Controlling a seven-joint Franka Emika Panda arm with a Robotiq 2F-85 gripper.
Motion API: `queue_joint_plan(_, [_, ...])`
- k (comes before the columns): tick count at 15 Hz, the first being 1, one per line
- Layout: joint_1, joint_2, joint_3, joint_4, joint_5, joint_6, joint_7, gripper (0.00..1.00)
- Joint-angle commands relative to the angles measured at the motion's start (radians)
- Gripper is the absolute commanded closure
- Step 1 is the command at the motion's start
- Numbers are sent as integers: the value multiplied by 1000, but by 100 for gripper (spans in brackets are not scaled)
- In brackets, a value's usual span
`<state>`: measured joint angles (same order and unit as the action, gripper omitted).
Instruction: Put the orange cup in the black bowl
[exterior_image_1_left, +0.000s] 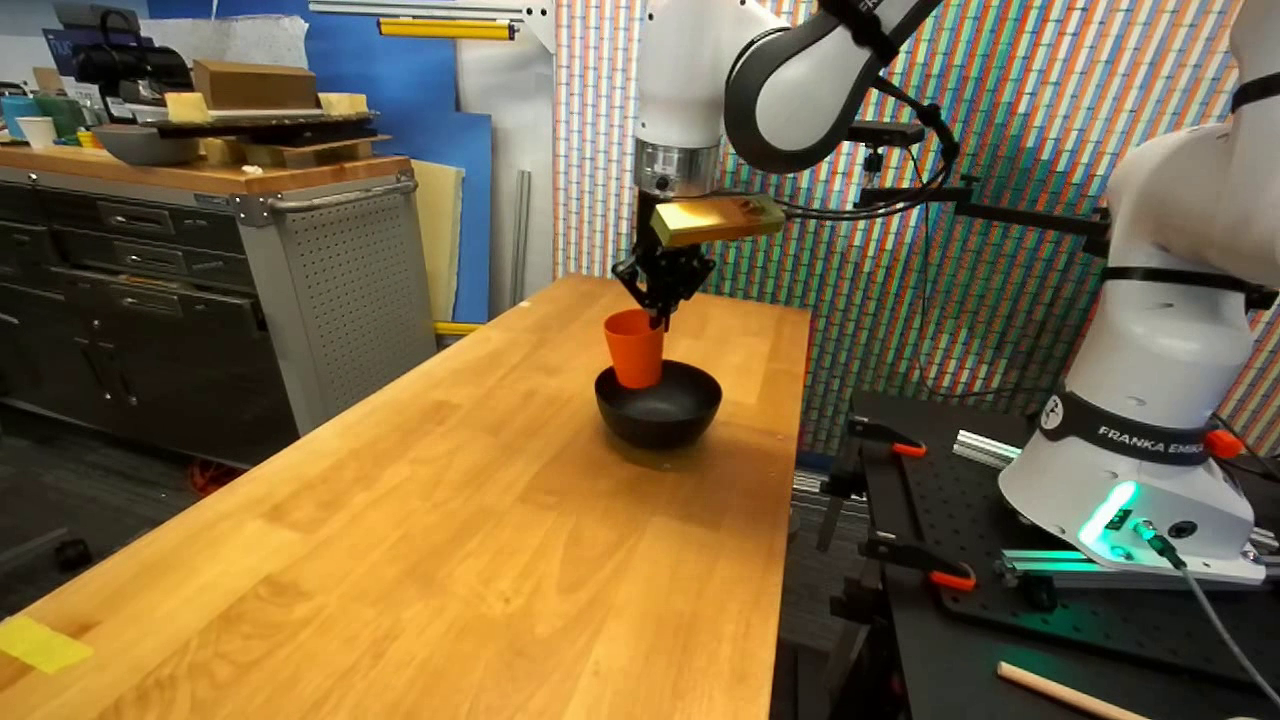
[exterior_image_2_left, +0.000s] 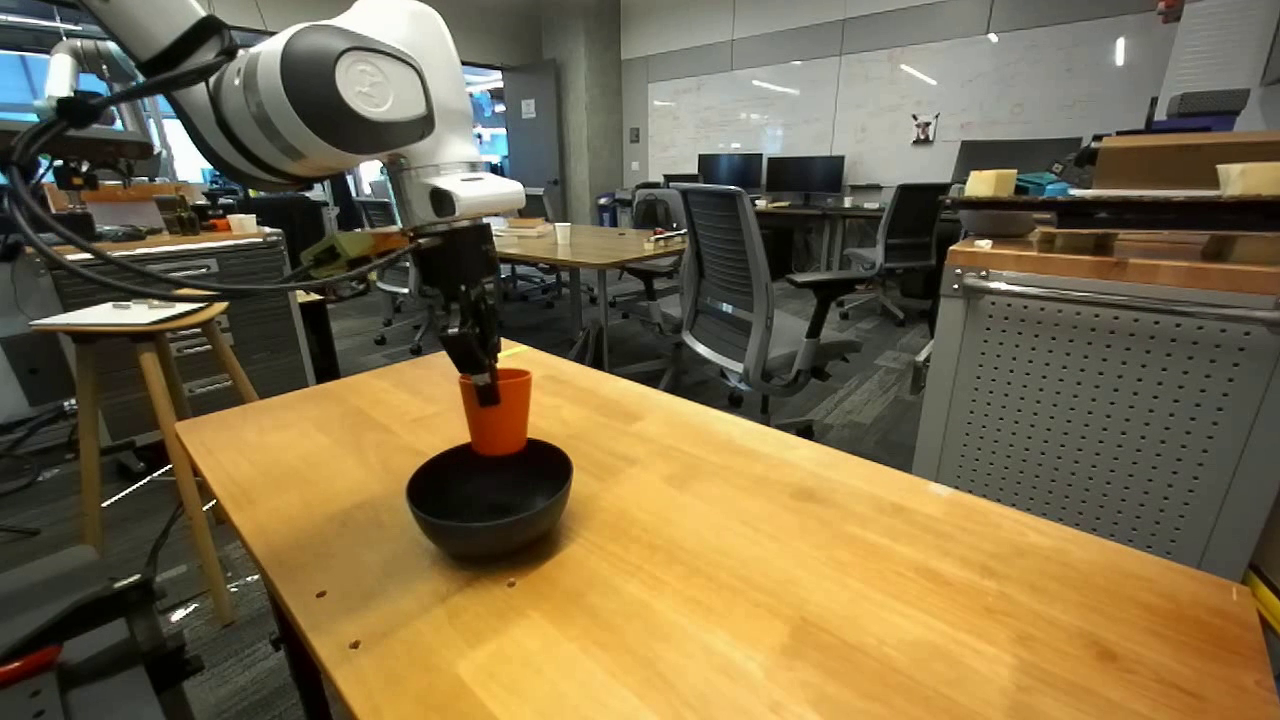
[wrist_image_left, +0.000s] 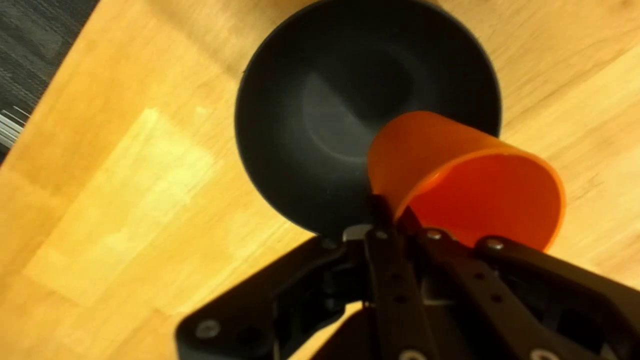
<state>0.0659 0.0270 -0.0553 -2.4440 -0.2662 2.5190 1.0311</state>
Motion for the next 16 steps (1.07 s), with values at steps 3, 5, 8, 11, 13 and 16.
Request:
queue_joint_plan(3, [-69,-10,-5,-71,9,56,48,98])
queue_joint_plan(5, [-86,27,-9,-77,48,108,14,98])
queue_joint_plan(8, [-97,72,-6,-84,145,186,-53,98])
queue_joint_plan(11, [-97,102,13,-81,294,213,-165,70])
queue_joint_plan(13, [-73,72,8,-99,298,196,-172,63])
queue_joint_plan(16, [-11,-48,-8,-132,106,117,-82,39])
